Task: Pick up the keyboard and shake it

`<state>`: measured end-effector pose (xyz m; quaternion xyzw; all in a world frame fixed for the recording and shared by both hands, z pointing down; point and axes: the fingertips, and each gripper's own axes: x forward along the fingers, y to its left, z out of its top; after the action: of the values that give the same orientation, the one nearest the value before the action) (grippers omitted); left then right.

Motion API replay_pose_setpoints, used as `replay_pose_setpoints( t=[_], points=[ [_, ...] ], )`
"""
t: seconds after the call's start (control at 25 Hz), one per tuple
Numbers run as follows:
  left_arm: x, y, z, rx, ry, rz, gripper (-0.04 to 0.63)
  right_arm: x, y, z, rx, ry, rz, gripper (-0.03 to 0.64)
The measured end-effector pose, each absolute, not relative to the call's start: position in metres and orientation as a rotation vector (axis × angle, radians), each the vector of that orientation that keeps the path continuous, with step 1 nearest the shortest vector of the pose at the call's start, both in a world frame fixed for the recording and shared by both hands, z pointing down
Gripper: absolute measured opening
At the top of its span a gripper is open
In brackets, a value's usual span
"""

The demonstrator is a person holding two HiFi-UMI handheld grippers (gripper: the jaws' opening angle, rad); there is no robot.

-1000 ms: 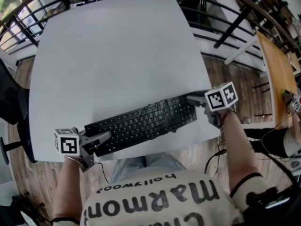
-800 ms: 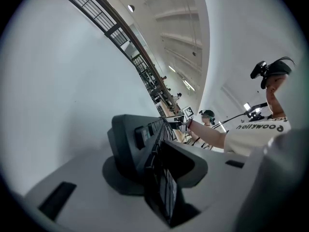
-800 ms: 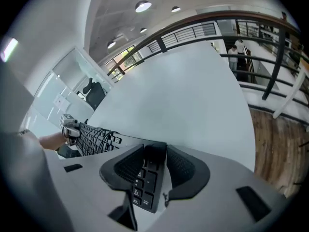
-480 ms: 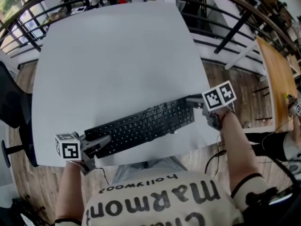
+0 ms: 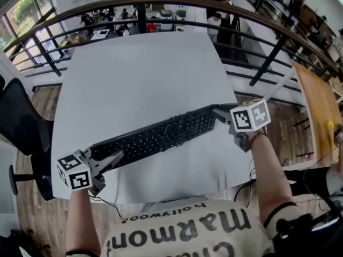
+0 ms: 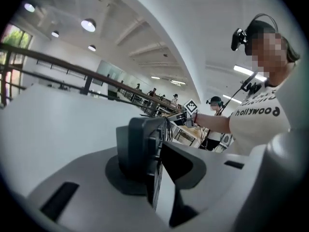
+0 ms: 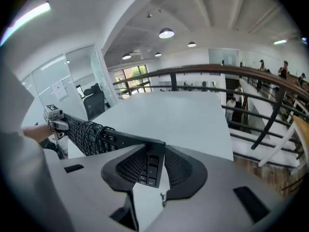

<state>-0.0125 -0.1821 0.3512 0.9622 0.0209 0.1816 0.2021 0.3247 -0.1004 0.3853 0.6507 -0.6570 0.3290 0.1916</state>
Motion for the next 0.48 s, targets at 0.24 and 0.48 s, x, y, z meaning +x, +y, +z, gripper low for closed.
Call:
replay_pose_setpoints(
  t=[0.24, 0.48],
  points=[
    [-0.023, -0.208, 0.249, 3.093, -0.072, 0.384, 0.091, 0.319, -0.148, 0.276, 1.978, -1.956, 0.434, 0.138],
    [-0.032, -0.211, 0.169, 3.479, -0.200, 0.446, 0.091, 0.317, -0.172, 0.220, 2.062, -1.931, 0.109, 0.100]
  ],
)
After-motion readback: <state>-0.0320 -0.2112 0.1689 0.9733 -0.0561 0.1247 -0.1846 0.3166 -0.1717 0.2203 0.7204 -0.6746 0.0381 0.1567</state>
